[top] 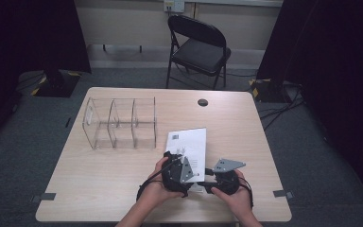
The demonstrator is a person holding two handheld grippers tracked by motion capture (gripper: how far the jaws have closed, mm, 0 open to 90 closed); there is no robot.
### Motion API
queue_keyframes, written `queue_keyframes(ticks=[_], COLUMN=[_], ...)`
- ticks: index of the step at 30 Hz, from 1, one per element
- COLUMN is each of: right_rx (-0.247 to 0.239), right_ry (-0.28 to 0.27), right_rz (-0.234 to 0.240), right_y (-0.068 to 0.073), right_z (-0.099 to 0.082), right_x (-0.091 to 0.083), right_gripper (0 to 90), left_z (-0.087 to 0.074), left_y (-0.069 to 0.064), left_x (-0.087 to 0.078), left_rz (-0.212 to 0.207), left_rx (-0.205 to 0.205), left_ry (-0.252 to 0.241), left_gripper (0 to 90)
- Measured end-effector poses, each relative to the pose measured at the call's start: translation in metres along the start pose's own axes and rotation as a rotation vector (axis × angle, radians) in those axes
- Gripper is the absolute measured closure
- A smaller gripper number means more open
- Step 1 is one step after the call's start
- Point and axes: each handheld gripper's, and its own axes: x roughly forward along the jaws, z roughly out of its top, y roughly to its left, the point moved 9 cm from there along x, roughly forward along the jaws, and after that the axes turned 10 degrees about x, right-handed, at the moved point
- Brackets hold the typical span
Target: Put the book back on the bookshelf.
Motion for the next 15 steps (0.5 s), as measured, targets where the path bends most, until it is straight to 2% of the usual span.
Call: queue_keyframes(ticks=[6, 7, 9, 10, 11, 12, 15], right_rx=[-0.001, 0.001, 0.012, 0.012, 0.016, 0.013, 0.007], right_ry=[-0.005, -0.003, -0.006, -0.006, -0.002, -0.003, 0.0], right_rz=[0.006, 0.008, 0.024, 0.024, 0.046, 0.05, 0.056], right_y=[0.0006, 0.0006, 0.0005, 0.0005, 0.0019, 0.0023, 0.0028], right_z=[0.0011, 0.0008, -0.0006, -0.0006, -0.001, -0.001, -0.0024], right_x=[-0.0007, -0.0011, 0.0002, 0.0002, 0.0004, 0.0002, -0.0012], right_gripper=[50.2, 50.2, 49.3, 49.3, 44.4, 43.5, 39.2], left_z=[0.0008, 0.0007, 0.0013, 0.0013, 0.0006, 0.0002, 0.0], left_y=[0.0004, 0.0002, -0.0016, -0.0016, -0.002, -0.0029, -0.0035], left_x=[-0.0016, -0.0027, -0.0054, -0.0054, -0.0064, -0.0068, -0.0074], left_rz=[0.005, 0.009, 0.014, 0.014, 0.017, 0.013, 0.015], left_rx=[0.007, 0.019, 0.048, 0.048, 0.051, 0.073, 0.09], left_ry=[-0.017, -0.012, 0.005, 0.005, 0.007, 0.01, 0.015], left_gripper=[9.2, 9.2, 15.9, 17.7, 18.9, 19.6, 21.7])
